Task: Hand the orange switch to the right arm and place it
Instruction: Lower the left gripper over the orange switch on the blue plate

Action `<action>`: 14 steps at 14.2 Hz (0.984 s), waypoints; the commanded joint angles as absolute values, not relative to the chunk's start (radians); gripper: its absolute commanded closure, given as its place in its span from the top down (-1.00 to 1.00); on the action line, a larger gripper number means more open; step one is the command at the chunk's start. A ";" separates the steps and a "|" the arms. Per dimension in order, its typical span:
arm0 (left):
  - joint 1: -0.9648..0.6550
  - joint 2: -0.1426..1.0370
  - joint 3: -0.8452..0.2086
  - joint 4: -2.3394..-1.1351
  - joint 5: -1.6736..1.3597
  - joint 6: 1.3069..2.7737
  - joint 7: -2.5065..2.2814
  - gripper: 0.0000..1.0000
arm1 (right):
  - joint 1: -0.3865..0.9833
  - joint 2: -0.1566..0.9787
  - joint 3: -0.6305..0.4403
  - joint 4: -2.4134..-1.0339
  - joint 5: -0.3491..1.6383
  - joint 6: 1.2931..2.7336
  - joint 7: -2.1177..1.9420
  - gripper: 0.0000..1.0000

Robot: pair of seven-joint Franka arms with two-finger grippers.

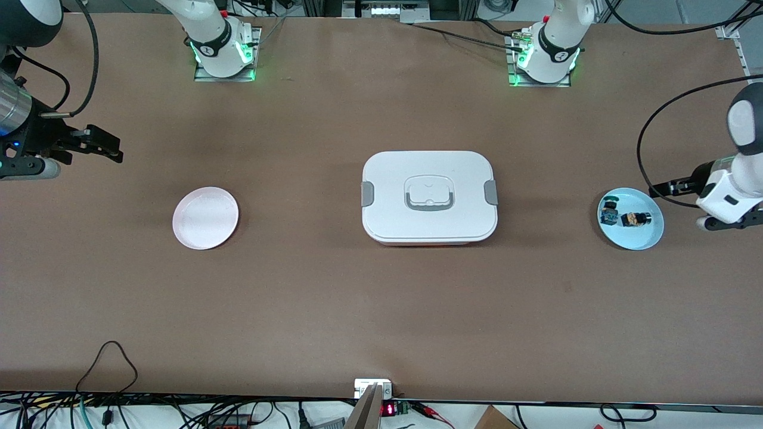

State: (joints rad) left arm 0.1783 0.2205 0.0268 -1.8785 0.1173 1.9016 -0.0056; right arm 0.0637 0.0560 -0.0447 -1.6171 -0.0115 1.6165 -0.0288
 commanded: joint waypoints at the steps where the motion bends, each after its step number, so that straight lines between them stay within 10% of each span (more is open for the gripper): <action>1: 0.192 0.230 0.020 -1.986 0.137 2.089 0.035 1.00 | 0.057 0.043 -0.040 -1.611 -0.021 1.601 -0.029 1.00; 8: 0.295 0.374 0.018 -2.121 0.135 2.540 0.209 1.00 | 0.063 0.043 -0.038 -1.612 -0.015 1.600 -0.029 1.00; 14: 0.316 0.409 0.017 -2.154 0.135 2.599 0.207 1.00 | 0.060 0.046 -0.038 -1.612 -0.012 1.601 -0.029 1.00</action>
